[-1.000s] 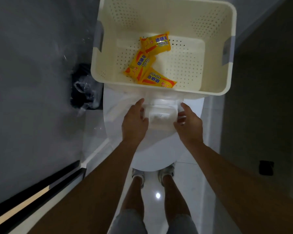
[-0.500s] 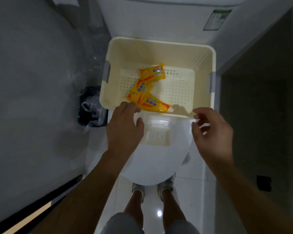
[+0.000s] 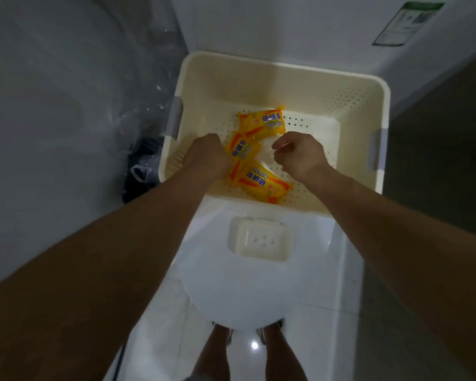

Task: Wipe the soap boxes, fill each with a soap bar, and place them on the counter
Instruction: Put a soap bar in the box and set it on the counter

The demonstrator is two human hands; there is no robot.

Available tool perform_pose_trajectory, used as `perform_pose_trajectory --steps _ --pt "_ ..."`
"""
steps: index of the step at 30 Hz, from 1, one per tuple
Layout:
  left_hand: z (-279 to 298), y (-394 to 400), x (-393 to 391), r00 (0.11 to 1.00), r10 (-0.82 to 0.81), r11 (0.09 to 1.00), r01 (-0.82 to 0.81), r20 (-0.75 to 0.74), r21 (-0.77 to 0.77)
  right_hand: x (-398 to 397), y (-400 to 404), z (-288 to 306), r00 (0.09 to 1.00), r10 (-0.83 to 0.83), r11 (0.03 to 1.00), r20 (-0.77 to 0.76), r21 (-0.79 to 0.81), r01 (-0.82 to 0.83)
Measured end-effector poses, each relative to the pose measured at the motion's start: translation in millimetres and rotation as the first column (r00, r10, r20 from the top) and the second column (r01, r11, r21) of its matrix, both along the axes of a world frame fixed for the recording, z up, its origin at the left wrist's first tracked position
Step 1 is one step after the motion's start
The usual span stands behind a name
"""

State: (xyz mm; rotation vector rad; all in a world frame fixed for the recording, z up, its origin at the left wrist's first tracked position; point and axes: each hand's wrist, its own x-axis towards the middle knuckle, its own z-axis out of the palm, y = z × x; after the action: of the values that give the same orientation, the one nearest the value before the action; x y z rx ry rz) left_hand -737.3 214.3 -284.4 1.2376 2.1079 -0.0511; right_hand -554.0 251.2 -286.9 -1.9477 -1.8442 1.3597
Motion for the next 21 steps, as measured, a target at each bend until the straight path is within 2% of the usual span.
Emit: perform_pose_trajectory --steps 5,9,17,21 --pt "-24 6 -4 0.980 0.190 0.979 -0.184 0.065 -0.091 -16 12 -29 0.995 0.094 0.995 -0.024 -0.032 -0.095" --pt "-29 6 -3 0.910 0.372 0.926 -0.349 0.182 -0.145 -30 19 -37 0.982 0.189 0.982 -0.003 -0.019 -0.189" --pt "-17 7 -5 0.847 0.453 0.892 -0.427 0.279 -0.152 -37 19 -34 0.994 0.097 0.984 -0.053 -0.143 -0.103" --pt "-2 3 -7 0.860 0.403 0.912 -0.406 0.312 -0.059 -35 15 -25 0.994 0.009 0.987 -0.110 -0.157 -0.027"
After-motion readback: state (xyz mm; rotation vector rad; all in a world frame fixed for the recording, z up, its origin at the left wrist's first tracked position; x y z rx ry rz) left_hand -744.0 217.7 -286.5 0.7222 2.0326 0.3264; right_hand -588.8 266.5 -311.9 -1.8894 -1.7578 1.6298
